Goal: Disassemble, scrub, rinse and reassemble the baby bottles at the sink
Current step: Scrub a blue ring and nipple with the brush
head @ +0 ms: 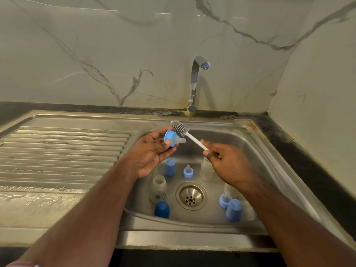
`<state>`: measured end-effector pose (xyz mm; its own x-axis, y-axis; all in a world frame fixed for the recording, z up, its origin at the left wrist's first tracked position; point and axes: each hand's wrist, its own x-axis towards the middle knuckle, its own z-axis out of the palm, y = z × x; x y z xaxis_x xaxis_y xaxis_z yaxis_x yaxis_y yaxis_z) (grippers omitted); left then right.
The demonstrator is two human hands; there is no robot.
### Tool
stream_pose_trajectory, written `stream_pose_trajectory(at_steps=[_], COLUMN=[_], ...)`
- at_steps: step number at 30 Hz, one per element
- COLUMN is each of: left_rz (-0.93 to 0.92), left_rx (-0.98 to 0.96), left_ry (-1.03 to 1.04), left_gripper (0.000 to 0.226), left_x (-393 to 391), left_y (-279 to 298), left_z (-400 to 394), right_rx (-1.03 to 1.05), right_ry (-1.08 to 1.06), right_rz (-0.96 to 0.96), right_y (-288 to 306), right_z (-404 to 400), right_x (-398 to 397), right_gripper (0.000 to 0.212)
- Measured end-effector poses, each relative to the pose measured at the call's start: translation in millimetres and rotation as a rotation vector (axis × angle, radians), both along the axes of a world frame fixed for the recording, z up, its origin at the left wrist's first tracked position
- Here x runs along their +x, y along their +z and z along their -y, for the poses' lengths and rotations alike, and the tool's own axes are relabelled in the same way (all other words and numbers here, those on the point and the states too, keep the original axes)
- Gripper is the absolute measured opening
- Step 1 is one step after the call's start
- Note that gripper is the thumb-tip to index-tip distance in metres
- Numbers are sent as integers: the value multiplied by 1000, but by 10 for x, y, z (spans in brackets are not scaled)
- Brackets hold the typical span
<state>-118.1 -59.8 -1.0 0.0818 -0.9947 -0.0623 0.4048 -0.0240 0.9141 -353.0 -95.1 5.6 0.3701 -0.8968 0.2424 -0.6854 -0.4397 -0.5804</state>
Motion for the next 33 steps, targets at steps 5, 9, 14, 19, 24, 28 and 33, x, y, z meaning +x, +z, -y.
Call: stream_pose_trajectory(at_steps=[5,9,14,19,24,28,33], left_rz=[-42,-54,-80,-89,-94,-144,-102], left_rx=[5,-13,-18,-2,31,29,18], left_ry=[17,-10,-33,-65,-44,-37,-12], left_gripper=[50,48,45,38,28,26,32], left_x=[24,9,7,-8,-5,-21,-13], left_y=[-14,14,14,34,51,43,26], left_z=[16,-11,-12,-30,-29,-27,-12], right_rx=[10,5,20,32,63,74,71], right_ry=[95,38,72,51,46,37,47], right_rz=[85,50,106,69,75,70,140], right_y=[42,-18,-12,-60,-71,-88,-59], right_z=[-90,-2,-19,24,25,27,8], right_x=[-17,-14,-27,-20,-14,-4,5], right_gripper=[39,40,40,39,40,39,38])
